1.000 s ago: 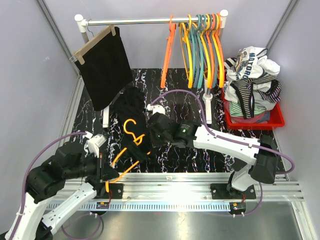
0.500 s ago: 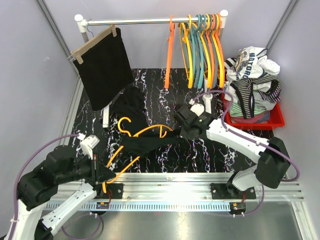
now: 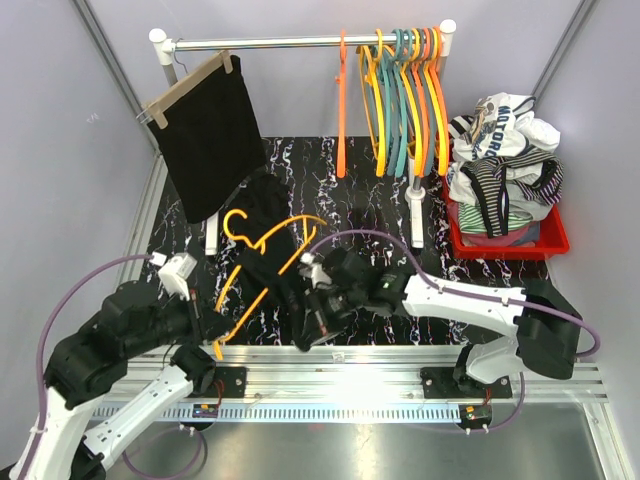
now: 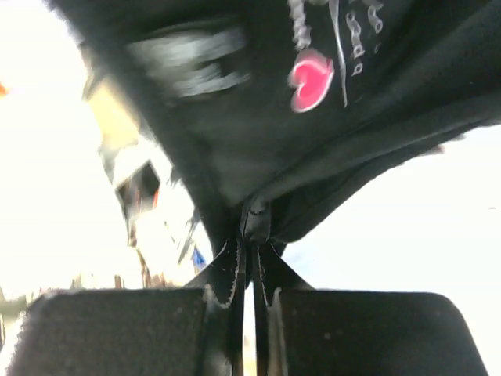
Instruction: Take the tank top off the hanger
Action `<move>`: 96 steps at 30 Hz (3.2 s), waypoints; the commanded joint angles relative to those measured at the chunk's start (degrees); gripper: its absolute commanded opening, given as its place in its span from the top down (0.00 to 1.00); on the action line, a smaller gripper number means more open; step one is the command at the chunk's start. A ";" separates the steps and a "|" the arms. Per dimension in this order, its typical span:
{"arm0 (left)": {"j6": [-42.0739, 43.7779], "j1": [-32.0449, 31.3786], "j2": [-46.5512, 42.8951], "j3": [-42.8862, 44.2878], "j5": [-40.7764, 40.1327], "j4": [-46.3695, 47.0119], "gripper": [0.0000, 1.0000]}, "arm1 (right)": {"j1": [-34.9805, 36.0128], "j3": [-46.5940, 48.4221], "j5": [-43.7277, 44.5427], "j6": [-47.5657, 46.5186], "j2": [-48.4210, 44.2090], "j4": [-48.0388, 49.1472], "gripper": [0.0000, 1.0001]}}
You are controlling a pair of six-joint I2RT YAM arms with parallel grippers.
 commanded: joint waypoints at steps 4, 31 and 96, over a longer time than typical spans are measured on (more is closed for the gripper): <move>1.88 -0.18 5.22 -3.66 -11.43 20.38 1.00 | 9.24 7.14 -20.20 -4.98 1.86 6.03 1.00; 2.51 -0.27 2.77 -21.23 -7.16 31.20 1.00 | 14.44 22.27 56.36 9.62 -5.51 -37.59 0.00; -1.93 -3.52 -0.61 -5.44 -9.16 10.63 0.01 | -2.70 30.18 40.90 11.27 19.63 11.65 1.00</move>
